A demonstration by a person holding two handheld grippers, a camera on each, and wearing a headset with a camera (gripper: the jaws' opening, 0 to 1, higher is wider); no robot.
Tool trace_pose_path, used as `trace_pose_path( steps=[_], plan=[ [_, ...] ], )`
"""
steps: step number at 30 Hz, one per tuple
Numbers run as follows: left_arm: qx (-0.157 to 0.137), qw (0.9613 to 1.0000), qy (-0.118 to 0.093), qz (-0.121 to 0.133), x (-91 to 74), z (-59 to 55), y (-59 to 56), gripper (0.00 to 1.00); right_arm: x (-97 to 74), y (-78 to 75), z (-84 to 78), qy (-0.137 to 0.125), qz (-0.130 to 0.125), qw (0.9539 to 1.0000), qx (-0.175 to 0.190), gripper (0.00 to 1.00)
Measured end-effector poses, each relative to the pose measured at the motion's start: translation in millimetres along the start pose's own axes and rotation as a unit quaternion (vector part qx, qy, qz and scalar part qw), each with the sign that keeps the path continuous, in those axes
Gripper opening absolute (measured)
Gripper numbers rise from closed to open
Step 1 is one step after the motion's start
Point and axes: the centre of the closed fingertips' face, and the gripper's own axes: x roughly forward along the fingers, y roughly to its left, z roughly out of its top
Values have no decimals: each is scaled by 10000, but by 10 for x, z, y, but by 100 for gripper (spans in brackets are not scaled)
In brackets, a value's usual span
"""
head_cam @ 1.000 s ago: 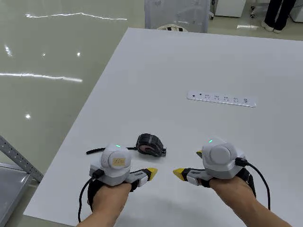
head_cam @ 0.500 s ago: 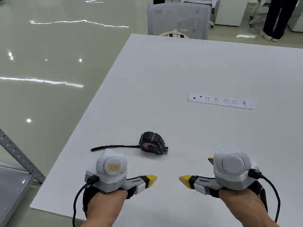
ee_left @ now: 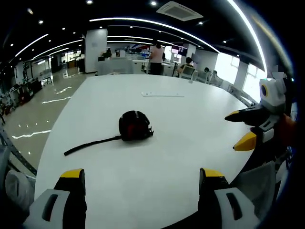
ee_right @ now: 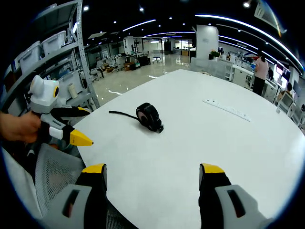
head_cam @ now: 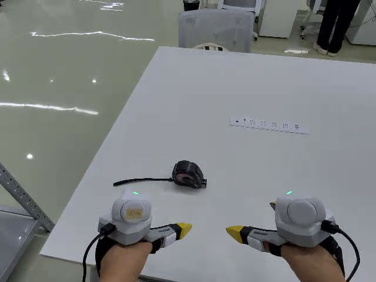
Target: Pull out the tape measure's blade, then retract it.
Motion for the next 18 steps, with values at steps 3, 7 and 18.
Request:
trace_pose_path(
  steps=[3, 7, 18],
  plan=[
    [10, 10000, -21, -23, -44, -24, -6, 99, -54, 8, -34, -42, -58, 10000, 62, 83],
    [8, 10000, -20, -23, -121, -67, 11, 100, -151, 7, -88, -60, -135, 9996, 227, 84],
    [14, 10000, -42, -48, -280, -93, 78, 100, -379, -18, -164, -107, -376, 9972, 636, 92]
  ],
)
